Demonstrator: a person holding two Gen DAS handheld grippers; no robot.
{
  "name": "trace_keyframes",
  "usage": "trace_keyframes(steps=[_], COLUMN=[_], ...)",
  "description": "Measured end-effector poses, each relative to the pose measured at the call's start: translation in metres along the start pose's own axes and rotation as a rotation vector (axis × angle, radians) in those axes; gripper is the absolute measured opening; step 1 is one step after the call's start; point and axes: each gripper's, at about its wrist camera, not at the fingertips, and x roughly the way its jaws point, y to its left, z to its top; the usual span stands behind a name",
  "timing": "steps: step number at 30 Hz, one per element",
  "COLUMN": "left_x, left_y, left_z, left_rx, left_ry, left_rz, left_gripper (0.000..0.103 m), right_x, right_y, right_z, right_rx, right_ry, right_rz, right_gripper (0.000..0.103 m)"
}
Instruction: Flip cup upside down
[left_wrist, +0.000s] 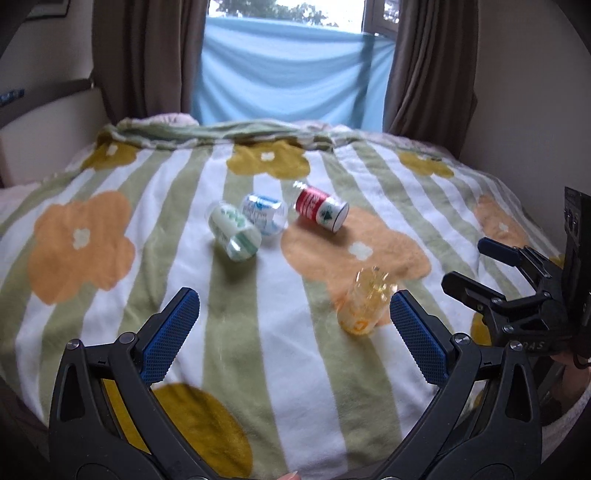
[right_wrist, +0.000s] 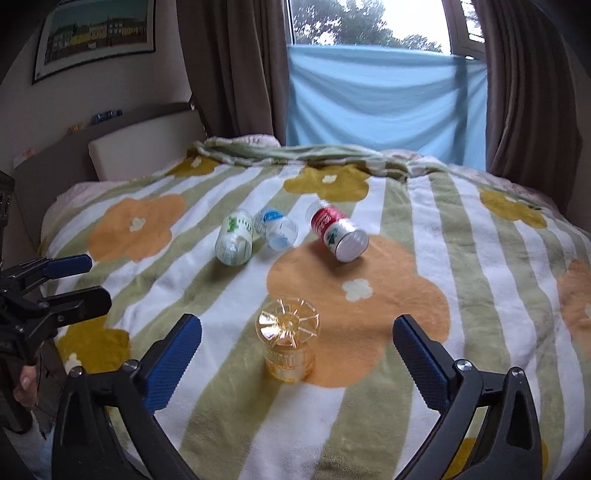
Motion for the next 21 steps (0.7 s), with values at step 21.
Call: trace_keyframes(steps=[21], left_x=[-0.09], left_y=[-0.043], left_z=[0.02], left_rx=[0.072], left_ry=[-0.368], left_rz=[0.07], left_gripper=[0.103], right_x=[-0.127], right_y=[0.005], right_z=[0.031], right_rx=[0.078], right_ry=[-0.294], right_rz=[-0.303], right_gripper=[0.103])
